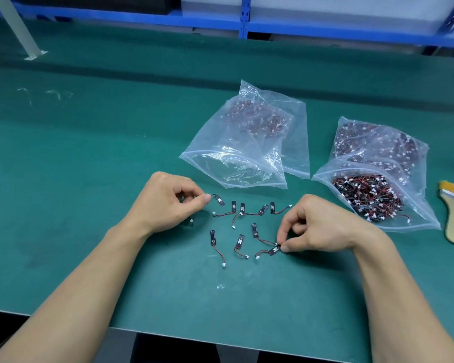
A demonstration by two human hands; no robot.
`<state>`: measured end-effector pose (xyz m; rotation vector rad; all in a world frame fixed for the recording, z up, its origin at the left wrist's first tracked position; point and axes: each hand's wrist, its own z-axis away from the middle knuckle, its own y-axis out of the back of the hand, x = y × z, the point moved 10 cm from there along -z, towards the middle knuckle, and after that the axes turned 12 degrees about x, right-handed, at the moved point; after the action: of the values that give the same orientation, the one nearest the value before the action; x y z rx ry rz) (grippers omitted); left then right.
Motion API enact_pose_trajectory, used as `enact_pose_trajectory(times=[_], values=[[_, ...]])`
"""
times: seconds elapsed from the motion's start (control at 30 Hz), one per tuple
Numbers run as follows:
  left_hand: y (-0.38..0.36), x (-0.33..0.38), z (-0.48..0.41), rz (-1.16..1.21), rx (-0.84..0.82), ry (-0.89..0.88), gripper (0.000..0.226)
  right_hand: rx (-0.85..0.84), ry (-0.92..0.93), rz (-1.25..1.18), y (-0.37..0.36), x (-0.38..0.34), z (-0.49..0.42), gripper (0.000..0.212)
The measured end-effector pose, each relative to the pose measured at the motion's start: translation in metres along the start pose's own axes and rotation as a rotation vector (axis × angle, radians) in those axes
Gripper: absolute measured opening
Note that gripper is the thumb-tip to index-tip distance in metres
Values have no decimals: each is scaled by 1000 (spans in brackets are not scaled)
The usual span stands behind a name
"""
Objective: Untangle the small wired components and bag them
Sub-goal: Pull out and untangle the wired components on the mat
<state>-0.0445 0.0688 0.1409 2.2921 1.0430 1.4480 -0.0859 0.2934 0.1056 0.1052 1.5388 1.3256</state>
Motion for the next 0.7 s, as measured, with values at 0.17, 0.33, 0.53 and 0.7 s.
enact_pose_trajectory(times=[0.17,0.33,0.53,0.7], values=[[-1,1,0,20,6,1,22,69,-17,70,-3,-3,-4,45],[0,1,-1,22,13,1,22,53,-63,114,-1,2,-4,33],[-1,-1,0,27,9,14,21,82,-117,154,1,2,-2,55],[0,-1,-1,29,20,16,21,108,-131,246,1,3,-5,47]])
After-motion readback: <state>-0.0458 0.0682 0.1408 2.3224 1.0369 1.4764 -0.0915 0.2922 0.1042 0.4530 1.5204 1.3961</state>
